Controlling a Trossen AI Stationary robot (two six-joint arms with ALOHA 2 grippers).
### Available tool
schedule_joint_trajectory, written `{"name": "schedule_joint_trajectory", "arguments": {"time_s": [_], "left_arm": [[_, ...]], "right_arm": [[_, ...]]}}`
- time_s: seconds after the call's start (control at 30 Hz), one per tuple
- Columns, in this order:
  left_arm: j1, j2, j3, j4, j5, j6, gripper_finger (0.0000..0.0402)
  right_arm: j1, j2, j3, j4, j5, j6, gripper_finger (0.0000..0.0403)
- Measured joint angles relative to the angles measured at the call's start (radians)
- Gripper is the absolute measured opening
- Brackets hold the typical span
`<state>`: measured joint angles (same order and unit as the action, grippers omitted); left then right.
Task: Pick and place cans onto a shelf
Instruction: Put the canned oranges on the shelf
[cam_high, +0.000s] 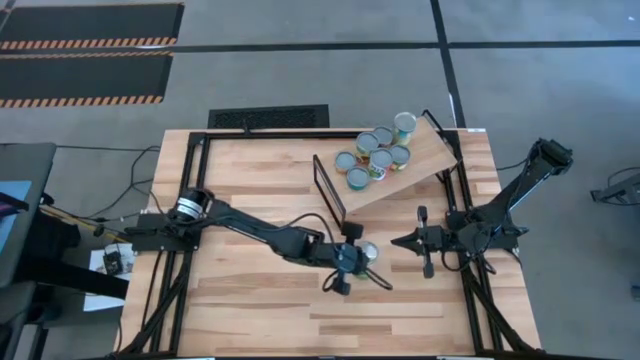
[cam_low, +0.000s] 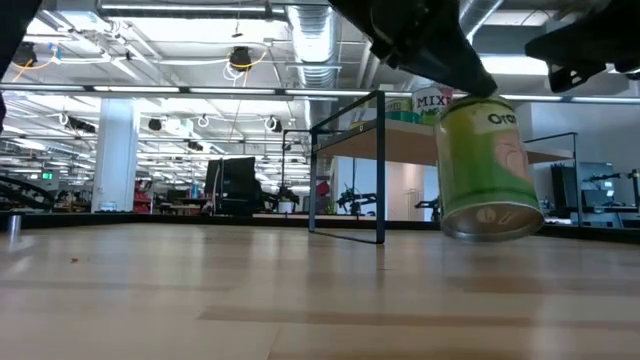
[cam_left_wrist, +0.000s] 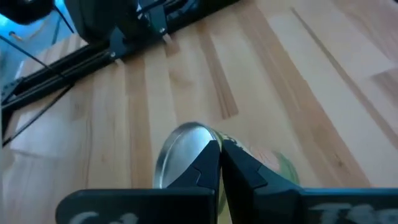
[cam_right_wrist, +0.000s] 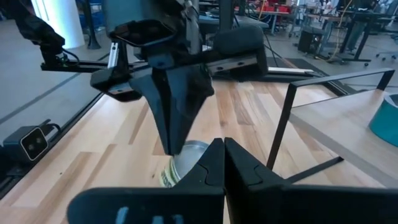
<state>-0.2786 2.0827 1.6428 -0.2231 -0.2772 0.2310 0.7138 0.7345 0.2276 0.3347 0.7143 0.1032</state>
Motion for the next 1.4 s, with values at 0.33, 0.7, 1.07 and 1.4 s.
{"name": "schedule_joint_trajectory", "arguments": {"time_s": [0.33, 0.7, 1.07, 1.4], "left_arm": [[0.011, 0.0, 0.001, 0.014, 0.008, 0.008, 0.0], [0.016, 0.015, -0.001, 0.031, 0.028, 0.001, 0.0], [0.016, 0.015, -0.005, 0.031, 0.036, -0.026, 0.0012], [-0.004, -0.042, -0.005, 0.016, 0.03, -0.007, 0.0053]], "right_arm": [[-0.001, 0.0, 0.0, -0.001, 0.001, -0.006, 0.0012], [-0.001, 0.0, 0.0, -0.003, 0.002, -0.006, 0.0012], [-0.001, 0.0, 0.0, -0.005, -0.002, -0.006, 0.0012], [-0.001, 0.0, 0.0, -0.011, -0.004, -0.005, 0.0012]]}}
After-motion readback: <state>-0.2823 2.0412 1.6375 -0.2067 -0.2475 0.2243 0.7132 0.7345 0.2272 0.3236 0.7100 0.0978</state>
